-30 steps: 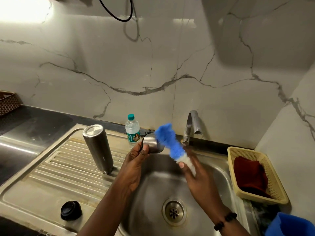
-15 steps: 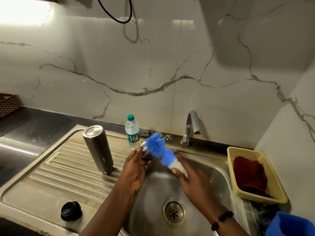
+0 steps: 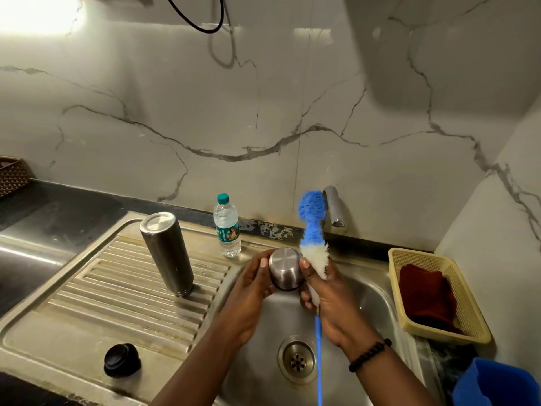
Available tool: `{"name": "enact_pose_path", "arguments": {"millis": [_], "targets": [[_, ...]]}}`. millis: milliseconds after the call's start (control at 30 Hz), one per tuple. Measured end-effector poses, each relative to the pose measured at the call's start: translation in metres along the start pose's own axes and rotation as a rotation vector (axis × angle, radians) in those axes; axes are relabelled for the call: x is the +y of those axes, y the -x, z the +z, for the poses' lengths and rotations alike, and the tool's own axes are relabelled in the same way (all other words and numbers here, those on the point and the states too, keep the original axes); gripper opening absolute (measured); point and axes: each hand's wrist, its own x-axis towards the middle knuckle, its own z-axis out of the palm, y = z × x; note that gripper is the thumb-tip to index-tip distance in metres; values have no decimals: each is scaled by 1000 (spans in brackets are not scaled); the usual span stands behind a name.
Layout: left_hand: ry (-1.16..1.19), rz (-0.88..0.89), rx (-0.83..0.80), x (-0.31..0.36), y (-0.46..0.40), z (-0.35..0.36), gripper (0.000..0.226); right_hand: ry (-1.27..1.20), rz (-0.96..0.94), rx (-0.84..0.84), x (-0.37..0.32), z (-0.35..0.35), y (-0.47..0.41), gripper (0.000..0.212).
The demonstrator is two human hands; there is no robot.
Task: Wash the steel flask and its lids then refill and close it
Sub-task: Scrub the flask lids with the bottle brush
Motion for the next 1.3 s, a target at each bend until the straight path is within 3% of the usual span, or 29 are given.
{"name": "enact_pose_path", "arguments": {"millis": [67, 133, 233, 300, 400, 500, 633, 767, 900, 1000, 1133, 1233, 1300], "targets": [[-190, 99, -88, 2, 3, -4, 31, 10, 3, -12, -3, -4, -2, 40], [-357, 142, -170, 1, 3, -6, 49, 34, -4, -27, -4, -6, -3, 36], [-567, 261, -70, -1, -1, -3, 76, 69, 8, -39, -1, -6, -4, 34], [-589, 321, -42, -1, -3, -4, 72, 121, 7, -58, -3, -7, -2, 37], [-511, 288, -2, -3, -4, -8, 60, 299, -85, -23, -7, -12, -1, 32], [-399, 228, 89, 1, -5, -15, 58, 481, -227, 48, -2, -22, 4, 46], [-362, 234, 85, 11, -5, -21, 56, 664, -160, 18, 11, -38, 9, 36], [-320, 217, 30, 20, -5, -22, 53, 567, -175, 78, 18, -47, 14, 27], [-283, 182, -28, 22, -4, -25, 56, 669, -173, 29, 17, -46, 10, 25], [-211, 164, -56, 25, -7, -24, 59, 536, -183, 87, 14, -46, 6, 21], [-68, 140, -42, 23, -12, -24, 63, 646, -148, -19, 9, -37, 2, 24], [32, 97, -30, 24, -12, -25, 76, 558, -181, 55, 4, -35, 1, 22], [71, 85, -32, 23, -12, -25, 83, 639, -176, -15, 2, -34, 4, 24]]}}
